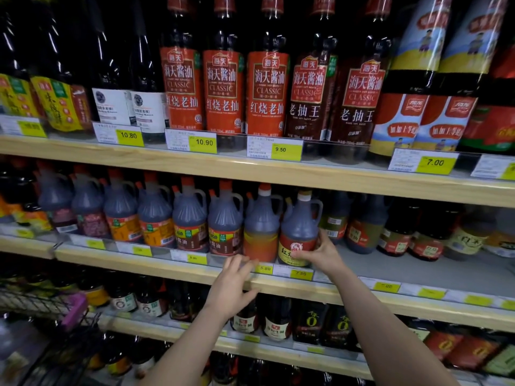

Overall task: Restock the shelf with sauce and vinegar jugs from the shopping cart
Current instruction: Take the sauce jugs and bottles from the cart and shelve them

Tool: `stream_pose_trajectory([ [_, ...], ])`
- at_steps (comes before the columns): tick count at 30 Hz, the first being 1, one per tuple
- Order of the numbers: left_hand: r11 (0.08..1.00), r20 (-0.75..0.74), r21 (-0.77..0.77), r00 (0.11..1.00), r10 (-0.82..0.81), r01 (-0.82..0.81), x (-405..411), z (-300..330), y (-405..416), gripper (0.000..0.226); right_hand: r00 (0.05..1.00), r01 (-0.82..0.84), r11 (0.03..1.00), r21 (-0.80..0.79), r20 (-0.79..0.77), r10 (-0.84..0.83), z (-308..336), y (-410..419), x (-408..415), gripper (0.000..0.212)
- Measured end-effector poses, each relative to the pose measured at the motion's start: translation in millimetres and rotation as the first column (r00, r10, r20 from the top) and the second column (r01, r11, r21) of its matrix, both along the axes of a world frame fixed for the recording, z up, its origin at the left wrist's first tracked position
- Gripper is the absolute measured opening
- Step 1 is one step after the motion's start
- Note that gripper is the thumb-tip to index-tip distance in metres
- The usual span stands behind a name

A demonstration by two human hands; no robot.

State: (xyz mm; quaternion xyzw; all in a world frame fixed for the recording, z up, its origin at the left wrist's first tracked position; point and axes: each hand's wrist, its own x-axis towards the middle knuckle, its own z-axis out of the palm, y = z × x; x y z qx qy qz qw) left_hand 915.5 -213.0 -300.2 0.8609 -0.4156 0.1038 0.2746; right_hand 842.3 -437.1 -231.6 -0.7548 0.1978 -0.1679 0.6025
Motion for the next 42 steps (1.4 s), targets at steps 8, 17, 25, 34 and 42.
stream_pose_trajectory([
  [8,0.993,-0.042,0.118,0.999,-0.014,0.019,0,14,1,0.06,0.996,-0.035,0.999,-0.003,-0.087,0.035,11,8,-9,0.087],
  [17,0.997,-0.22,-0.006,0.973,0.07,-0.073,-45,102,54,0.04,0.979,-0.025,0.976,-0.218,-0.201,-0.019,63,35,-83,0.038],
  [25,0.973,-0.288,0.015,0.931,0.225,-0.23,-120,127,165,0.014,0.917,-0.364,0.913,-0.183,-0.241,0.318,85,136,-109,0.005],
  [34,0.865,-0.336,0.029,0.81,0.481,-0.502,-191,111,359,0.023,0.787,-0.595,0.789,-0.154,-0.313,0.532,68,319,-114,0.018],
  [42,0.789,-0.35,0.088,0.723,0.596,-0.608,-188,107,570,0.022,0.725,-0.673,0.733,-0.1,-0.285,0.627,44,516,-72,0.006],
])
